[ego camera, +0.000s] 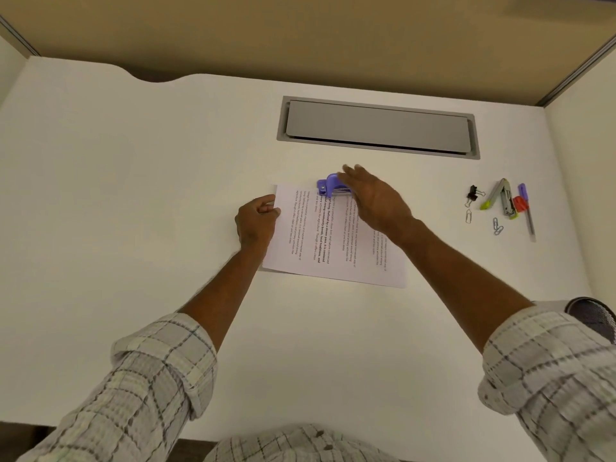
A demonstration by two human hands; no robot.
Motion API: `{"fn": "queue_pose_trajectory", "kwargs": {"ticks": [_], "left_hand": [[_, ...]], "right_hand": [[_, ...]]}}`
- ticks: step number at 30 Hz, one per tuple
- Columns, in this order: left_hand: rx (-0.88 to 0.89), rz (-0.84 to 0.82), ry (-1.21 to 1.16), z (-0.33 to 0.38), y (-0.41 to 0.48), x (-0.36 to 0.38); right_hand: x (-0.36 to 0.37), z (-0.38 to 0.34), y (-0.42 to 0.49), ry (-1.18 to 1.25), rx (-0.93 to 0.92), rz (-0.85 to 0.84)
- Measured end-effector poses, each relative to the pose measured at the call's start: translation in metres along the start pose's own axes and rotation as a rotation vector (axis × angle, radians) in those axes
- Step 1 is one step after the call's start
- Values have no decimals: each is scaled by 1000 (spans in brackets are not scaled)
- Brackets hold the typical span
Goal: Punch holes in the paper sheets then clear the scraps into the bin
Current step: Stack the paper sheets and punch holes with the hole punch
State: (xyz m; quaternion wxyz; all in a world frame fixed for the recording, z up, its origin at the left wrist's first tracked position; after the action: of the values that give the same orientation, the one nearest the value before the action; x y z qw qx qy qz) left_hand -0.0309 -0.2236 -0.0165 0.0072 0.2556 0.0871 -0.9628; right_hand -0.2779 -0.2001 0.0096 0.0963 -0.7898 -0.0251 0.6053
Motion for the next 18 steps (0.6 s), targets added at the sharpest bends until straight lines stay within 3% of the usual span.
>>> {"fn": "queue_pose_trajectory", "kwargs": {"ticks": [4,18], "left_hand": [[-22,-1,-38,-2,1,-2],[-24,-10,-138,-9,-8,-6]], "right_hand": [[6,-10,15,-79,-87,-102],[10,-10,14,-48,23,-139]]}}
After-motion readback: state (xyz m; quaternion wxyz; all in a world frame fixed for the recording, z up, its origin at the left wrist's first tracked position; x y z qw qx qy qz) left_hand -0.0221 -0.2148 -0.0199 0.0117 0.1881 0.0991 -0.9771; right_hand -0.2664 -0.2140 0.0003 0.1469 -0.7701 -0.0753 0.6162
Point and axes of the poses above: each hand's wrist, its own y-axis towards the middle knuckle, its own x-axis out of the palm, z = x × y, the point moved 1 cm from there along y, towards the middle knuckle, and after that the axes turned 13 degrees about x, right-handed, at the moved point
